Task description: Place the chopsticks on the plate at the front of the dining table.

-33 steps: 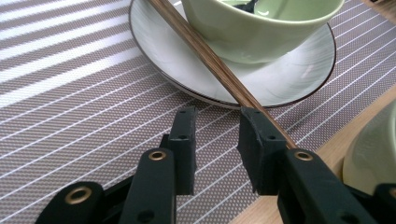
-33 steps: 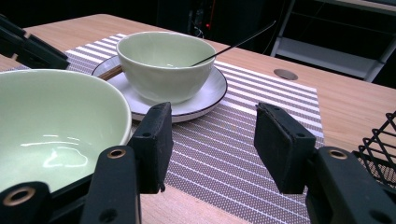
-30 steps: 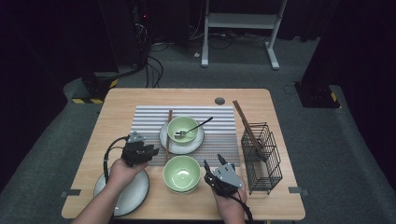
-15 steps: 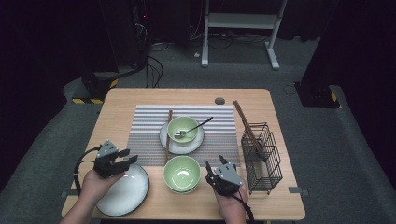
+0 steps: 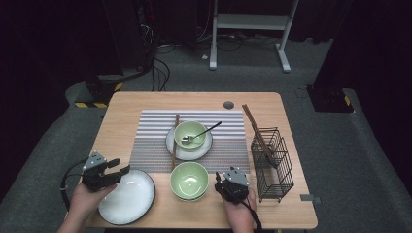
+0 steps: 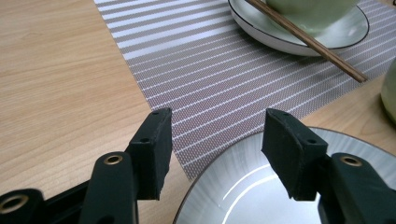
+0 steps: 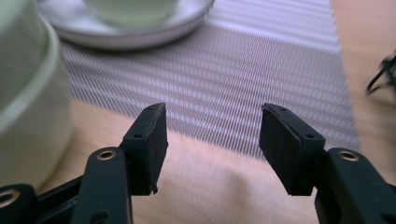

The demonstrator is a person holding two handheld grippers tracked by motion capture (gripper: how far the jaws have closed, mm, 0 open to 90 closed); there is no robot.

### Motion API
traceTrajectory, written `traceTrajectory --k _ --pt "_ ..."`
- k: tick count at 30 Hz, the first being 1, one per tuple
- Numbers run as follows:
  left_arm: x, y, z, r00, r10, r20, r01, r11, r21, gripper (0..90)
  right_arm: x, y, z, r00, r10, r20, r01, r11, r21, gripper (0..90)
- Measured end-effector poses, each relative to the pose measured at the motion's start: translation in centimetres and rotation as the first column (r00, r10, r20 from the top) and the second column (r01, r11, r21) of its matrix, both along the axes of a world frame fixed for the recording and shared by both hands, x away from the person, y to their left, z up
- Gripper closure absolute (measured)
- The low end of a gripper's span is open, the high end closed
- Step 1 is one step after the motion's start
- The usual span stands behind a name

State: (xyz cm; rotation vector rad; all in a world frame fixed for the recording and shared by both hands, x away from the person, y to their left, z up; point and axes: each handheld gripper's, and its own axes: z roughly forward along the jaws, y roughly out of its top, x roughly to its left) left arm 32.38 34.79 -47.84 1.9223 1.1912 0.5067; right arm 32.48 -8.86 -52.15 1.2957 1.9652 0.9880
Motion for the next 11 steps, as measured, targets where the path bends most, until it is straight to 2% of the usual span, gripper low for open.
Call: traceTrajectory --k 1,3,5,11 --pt "-0.08 0.13 0.0 1.0 -0.005 -0.003 0.005 1.0 -0.002 41.3 0.2 0.04 -0.03 0.9997 -0.005 -0.024 0.005 1.0 -0.003 39.9" --pt "-0.26 0.39 0.04 1.0 -0.003 0.003 0.003 0.9999 -0.01 41.3 0.31 0.07 -0.03 0.9995 -0.016 -0.025 0.017 1.0 0.006 39.9" --pt "-0.5 0.87 0.13 1.0 -0.001 0.005 0.001 0.9993 -0.038 41.3 0.35 0.16 -0.05 0.9992 -0.021 -0.035 0.021 1.0 0.001 39.7" --pt "-0.56 1.0 -0.02 1.0 0.002 0.003 -0.002 0.9989 -0.047 41.6 0.33 0.43 -0.1 0.9985 -0.019 -0.052 0.019 1.0 -0.013 37.8"
